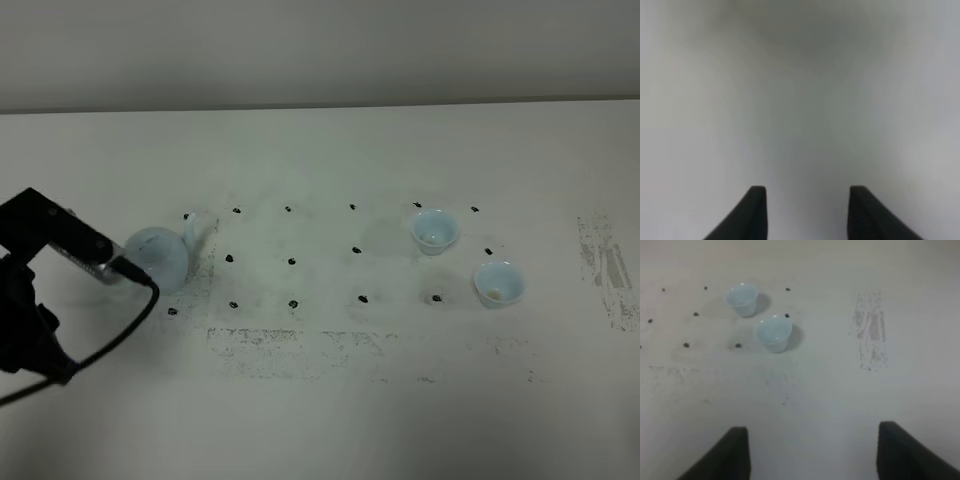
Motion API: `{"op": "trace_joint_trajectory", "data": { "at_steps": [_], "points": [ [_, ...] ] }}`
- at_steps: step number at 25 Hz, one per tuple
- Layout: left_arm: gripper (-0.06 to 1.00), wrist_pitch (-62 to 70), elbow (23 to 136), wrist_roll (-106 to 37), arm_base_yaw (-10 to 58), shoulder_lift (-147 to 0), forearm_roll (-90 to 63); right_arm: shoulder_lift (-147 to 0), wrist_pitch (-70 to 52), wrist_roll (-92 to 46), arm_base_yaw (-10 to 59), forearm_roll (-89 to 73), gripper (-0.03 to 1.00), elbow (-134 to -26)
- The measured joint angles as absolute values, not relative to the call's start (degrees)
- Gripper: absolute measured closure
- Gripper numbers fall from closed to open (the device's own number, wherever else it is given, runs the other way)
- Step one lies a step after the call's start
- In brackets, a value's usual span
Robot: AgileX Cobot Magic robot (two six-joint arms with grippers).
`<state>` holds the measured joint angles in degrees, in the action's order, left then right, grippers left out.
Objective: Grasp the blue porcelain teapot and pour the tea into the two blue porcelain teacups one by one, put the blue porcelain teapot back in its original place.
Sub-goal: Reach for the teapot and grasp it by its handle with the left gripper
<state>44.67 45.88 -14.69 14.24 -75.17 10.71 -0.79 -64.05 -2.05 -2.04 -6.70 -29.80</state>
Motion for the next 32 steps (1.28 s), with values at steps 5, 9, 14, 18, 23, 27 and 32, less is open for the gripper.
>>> {"op": "trace_joint_trajectory", "data": {
  "at_steps": [5, 9, 14, 18, 23, 27, 32],
  "points": [
    [0.62, 41.7, 48.4, -12.4, 11.4, -84.0, 10.8, -0.8, -64.1, -2.1, -2.0, -6.7, 0.44, -29.8],
    [0.62, 41.8, 51.6, -12.2, 11.3, -89.0, 10.2, -0.8, -64.1, -2.1, -2.0, -6.7, 0.44, -29.8],
    [0.57, 40.9, 55.3, -13.8, 11.3, -92.2, 9.7, -0.8, -64.1, -2.1, -2.0, -6.7, 0.44, -29.8],
    [0.48, 42.5, 58.6, -18.3, 11.3, -96.1, 9.7, -0.8, -64.1, -2.1, -2.0, -6.7, 0.44, -29.8],
    [0.44, 43.2, 62.7, -22.5, 11.3, -101.4, 9.7, -0.8, -64.1, -2.1, -2.0, -6.7, 0.44, -29.8],
    [0.43, 42.7, 65.1, -25.1, 11.3, -104.2, 9.8, -0.8, -64.1, -2.1, -2.0, -6.7, 0.44, -29.8],
    [0.43, 41.8, 65.7, -28.4, 11.3, -106.8, 9.7, -0.8, -64.1, -2.1, -2.0, -6.7, 0.44, -29.8]
  ]
}}
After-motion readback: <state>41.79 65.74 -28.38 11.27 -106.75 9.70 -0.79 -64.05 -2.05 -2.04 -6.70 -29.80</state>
